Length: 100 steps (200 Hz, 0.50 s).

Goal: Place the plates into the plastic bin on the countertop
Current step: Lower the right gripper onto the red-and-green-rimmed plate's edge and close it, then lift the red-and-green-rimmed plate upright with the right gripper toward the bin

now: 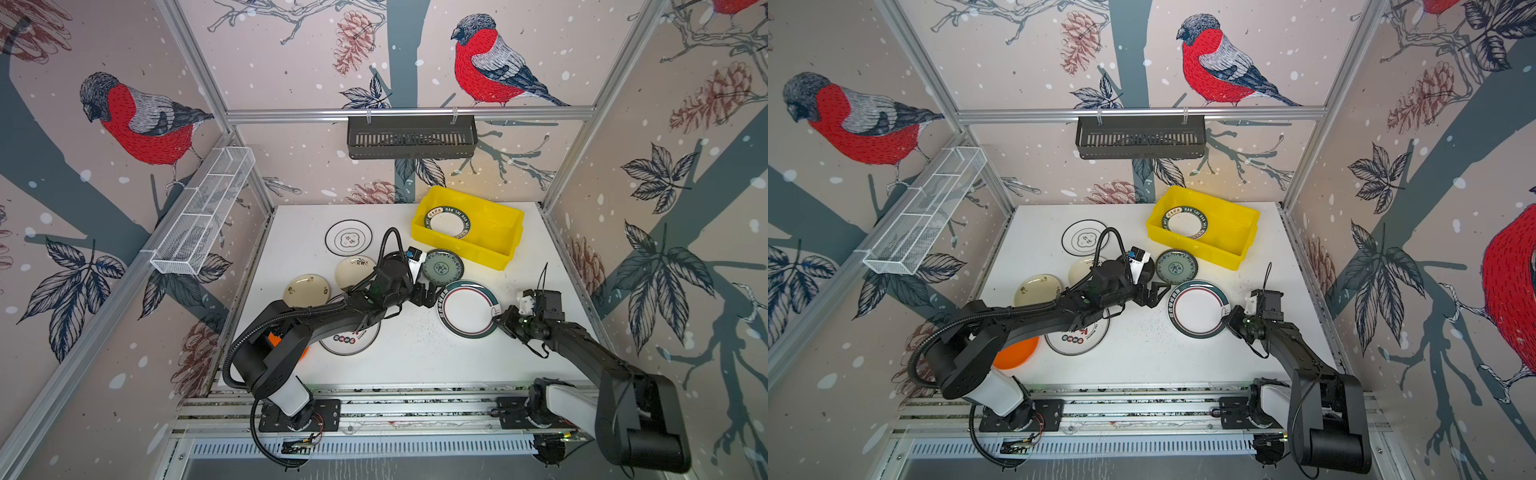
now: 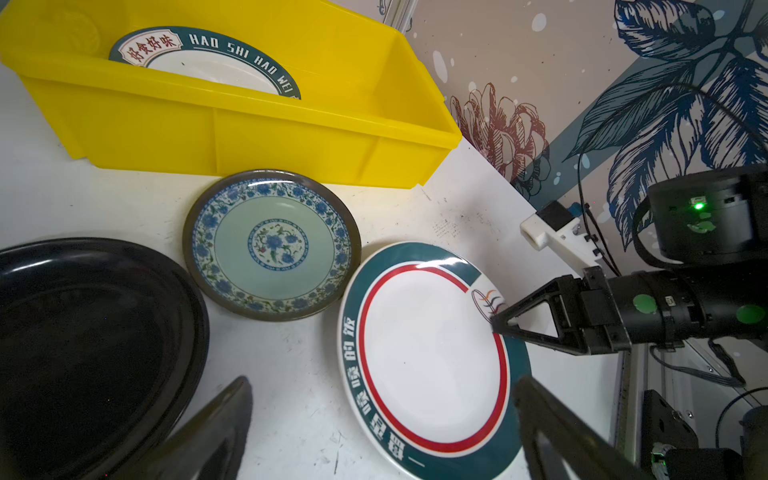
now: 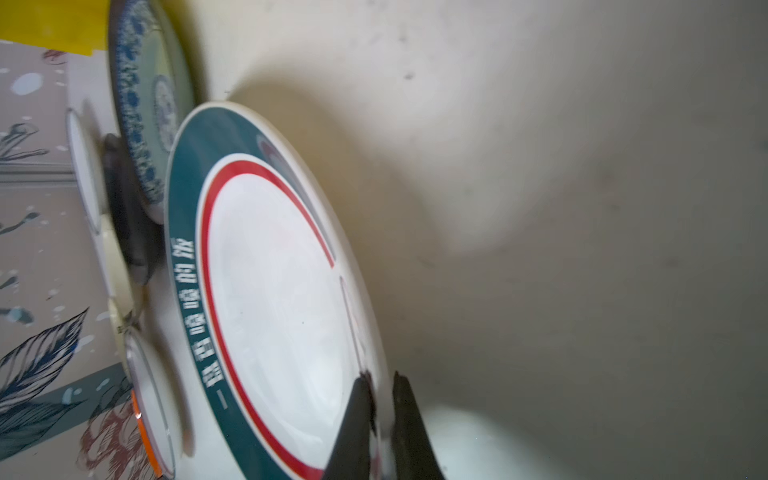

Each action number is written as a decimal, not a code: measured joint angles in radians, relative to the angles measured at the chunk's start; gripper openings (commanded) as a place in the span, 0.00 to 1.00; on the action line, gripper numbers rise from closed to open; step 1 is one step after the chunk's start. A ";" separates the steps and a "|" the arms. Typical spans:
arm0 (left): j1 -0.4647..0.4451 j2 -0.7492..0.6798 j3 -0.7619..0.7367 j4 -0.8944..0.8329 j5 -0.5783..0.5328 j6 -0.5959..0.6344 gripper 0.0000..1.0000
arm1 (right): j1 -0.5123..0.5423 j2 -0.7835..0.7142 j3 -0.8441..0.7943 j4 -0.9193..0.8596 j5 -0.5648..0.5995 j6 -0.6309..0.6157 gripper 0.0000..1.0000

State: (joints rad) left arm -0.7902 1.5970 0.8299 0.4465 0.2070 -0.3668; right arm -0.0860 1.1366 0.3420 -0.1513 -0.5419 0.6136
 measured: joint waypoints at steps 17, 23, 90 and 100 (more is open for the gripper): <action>0.000 0.000 -0.007 -0.011 0.000 0.000 0.97 | 0.001 -0.004 -0.002 0.000 -0.005 0.005 0.05; 0.000 0.000 -0.010 -0.014 0.000 0.000 0.97 | 0.001 -0.004 -0.002 -0.002 -0.006 0.010 0.05; 0.000 0.000 -0.021 -0.024 0.001 -0.003 0.97 | 0.001 -0.055 0.008 -0.048 0.010 0.018 0.01; 0.000 0.000 -0.021 -0.024 0.002 -0.004 0.97 | -0.001 -0.063 0.016 -0.064 0.020 0.018 0.00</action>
State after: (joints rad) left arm -0.7906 1.5970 0.8085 0.4221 0.2085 -0.3706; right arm -0.0868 1.0740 0.3576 -0.2150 -0.5217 0.6315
